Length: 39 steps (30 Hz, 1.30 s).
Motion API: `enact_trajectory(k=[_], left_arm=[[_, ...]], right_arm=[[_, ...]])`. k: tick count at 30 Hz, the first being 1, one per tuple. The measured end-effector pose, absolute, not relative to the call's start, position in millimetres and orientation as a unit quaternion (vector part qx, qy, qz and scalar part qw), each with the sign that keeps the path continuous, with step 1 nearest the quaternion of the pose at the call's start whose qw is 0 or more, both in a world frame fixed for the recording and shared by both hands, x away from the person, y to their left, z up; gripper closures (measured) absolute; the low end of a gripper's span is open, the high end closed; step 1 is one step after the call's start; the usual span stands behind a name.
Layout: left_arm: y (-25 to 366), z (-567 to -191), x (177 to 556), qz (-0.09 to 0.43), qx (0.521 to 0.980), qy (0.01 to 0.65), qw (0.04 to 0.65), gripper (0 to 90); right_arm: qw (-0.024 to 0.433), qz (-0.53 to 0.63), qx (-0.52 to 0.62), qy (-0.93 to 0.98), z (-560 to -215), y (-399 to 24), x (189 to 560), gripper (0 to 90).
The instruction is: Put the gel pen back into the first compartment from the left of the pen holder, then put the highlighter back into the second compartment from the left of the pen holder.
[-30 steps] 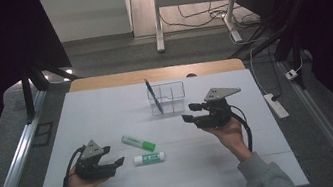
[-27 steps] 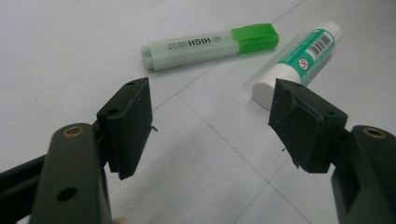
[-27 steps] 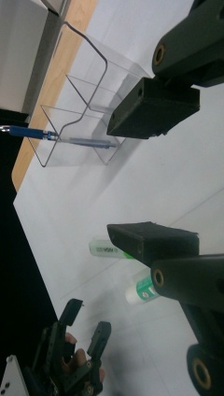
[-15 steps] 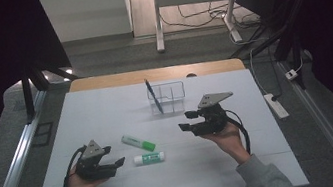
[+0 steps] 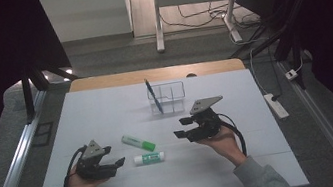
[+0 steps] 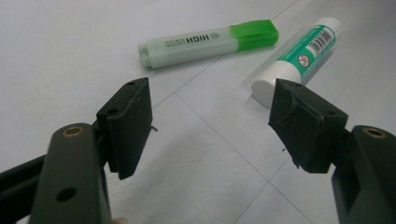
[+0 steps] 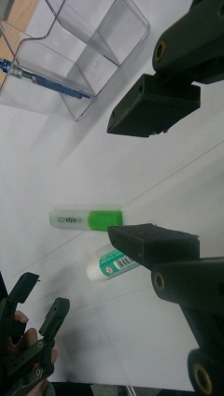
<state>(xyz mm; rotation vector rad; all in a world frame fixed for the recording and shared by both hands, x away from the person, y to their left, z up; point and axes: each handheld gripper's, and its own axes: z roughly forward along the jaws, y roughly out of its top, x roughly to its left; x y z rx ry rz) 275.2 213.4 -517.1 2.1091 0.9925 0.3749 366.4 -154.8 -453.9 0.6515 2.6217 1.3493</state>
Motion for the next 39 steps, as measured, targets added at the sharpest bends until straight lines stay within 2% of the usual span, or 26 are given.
enact_trajectory(k=[8, 16, 29, 39], left_arm=[[214, -517, 276, 0.146, 0.826, 0.390, 0.381, 29.7], [214, -512, 280, 0.147, 0.830, 0.377, 0.383, 29.8], [184, -474, 320, 0.150, 0.889, 0.253, 0.350, 32.3], [158, -475, 344, 0.122, 0.927, 0.188, 0.301, 34.0]], right_arm=[[0.062, 0.442, 0.218, 0.868, -454, -157, 363, 44.0], [0.077, 0.435, 0.236, 0.866, -458, -183, 351, 43.8], [0.088, 0.429, 0.254, 0.863, -468, -216, 336, 43.4], [0.094, 0.425, 0.272, 0.858, -473, -236, 328, 43.4]])
